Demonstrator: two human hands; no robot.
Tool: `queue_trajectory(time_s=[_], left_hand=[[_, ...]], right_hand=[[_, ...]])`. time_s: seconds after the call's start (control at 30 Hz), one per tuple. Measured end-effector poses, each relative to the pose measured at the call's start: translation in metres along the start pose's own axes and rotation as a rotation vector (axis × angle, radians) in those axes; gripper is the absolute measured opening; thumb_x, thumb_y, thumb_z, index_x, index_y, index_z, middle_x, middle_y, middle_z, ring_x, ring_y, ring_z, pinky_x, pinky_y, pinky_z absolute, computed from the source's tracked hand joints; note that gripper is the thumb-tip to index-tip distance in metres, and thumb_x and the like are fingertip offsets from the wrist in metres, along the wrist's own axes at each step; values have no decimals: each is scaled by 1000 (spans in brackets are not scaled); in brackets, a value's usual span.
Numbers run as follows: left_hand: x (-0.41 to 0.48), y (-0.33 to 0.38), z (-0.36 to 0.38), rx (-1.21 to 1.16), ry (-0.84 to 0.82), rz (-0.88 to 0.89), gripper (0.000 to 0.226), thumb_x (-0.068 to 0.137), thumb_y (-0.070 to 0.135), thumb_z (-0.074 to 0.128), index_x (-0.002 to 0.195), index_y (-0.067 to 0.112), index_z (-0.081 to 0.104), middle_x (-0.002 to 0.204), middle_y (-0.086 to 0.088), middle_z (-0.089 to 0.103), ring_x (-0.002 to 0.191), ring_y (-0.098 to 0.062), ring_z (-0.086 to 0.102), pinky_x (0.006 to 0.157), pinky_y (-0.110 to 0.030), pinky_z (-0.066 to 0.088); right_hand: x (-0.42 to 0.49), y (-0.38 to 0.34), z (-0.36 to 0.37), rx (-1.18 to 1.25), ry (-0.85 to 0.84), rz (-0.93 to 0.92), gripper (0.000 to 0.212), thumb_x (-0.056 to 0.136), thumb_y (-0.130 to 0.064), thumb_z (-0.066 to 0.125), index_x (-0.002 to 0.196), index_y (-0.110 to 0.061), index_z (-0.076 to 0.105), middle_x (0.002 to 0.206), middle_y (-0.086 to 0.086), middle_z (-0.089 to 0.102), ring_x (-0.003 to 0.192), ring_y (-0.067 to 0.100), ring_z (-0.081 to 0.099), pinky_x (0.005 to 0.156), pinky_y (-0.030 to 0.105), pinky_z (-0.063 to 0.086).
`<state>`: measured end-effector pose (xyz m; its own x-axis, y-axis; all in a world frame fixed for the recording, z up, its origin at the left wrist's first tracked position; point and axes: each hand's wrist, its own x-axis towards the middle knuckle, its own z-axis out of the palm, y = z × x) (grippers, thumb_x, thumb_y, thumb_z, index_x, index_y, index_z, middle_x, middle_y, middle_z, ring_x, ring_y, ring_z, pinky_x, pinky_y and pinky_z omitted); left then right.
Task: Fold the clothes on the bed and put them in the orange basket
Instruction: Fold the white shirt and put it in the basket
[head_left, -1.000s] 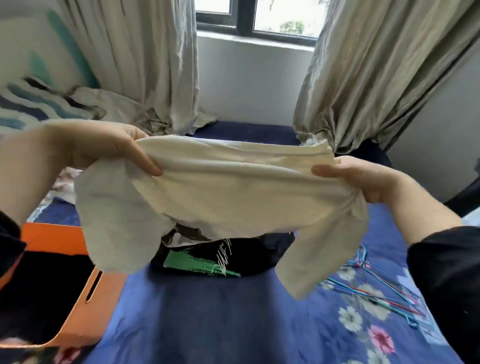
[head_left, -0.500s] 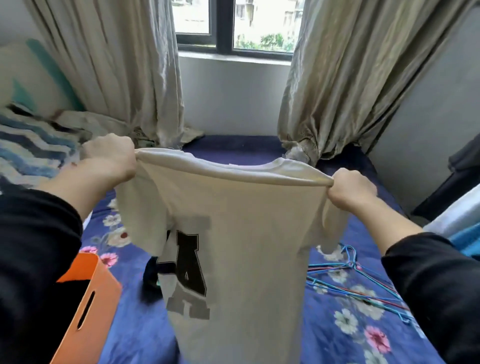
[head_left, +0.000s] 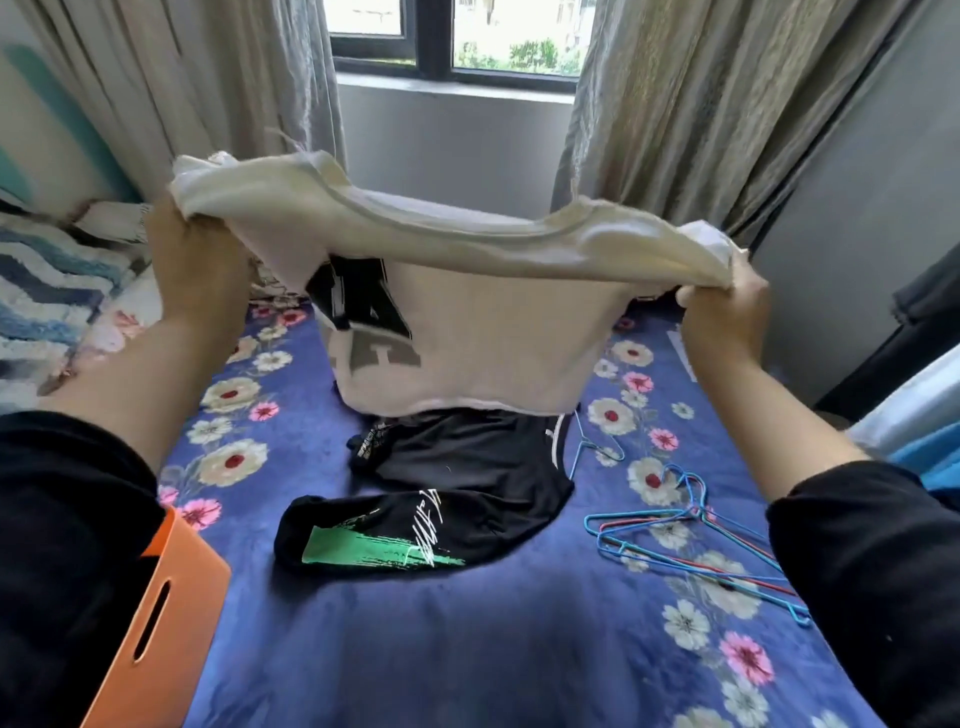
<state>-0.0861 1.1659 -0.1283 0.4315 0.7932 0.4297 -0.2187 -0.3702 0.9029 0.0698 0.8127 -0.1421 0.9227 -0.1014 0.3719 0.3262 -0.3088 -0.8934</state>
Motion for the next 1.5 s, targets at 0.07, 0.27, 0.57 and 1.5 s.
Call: queue_trajectory(time_s=[0.07,0.27,0.57,1.5], left_hand=[[-21,-18,-11,-26,24,37,35,90,19,43,81,43,65,90,12,60,91,-10,53,81,-30,47],[-135,-115,-65,237,26,-121,35,91,3,32,110,7,61,110,-7,62,99,-11,55,90,-19,41],[-322,-242,-158,914,-564,-589,57,90,-4,38,140,23,47,145,-1,46,130,-28,45,105,-38,34],[-485,-310,51,839,-1372,-342,78,76,27,59,146,31,25,108,2,58,110,-23,53,88,-32,29]], right_hand=[[-15,18,-7,-158,-6,-40,38,97,-19,40,131,-18,58,117,0,60,105,16,54,73,10,33],[-92,108,-14,-468,-251,120,54,91,-36,32,142,-27,46,136,18,54,119,40,51,88,39,41],[-238,276,-35,-1084,-902,261,63,90,-29,37,150,-10,28,149,15,37,138,33,32,112,44,28],[-281,410,-26,200,223,1387,32,74,-45,68,83,-14,64,91,5,69,79,22,66,69,31,53]])
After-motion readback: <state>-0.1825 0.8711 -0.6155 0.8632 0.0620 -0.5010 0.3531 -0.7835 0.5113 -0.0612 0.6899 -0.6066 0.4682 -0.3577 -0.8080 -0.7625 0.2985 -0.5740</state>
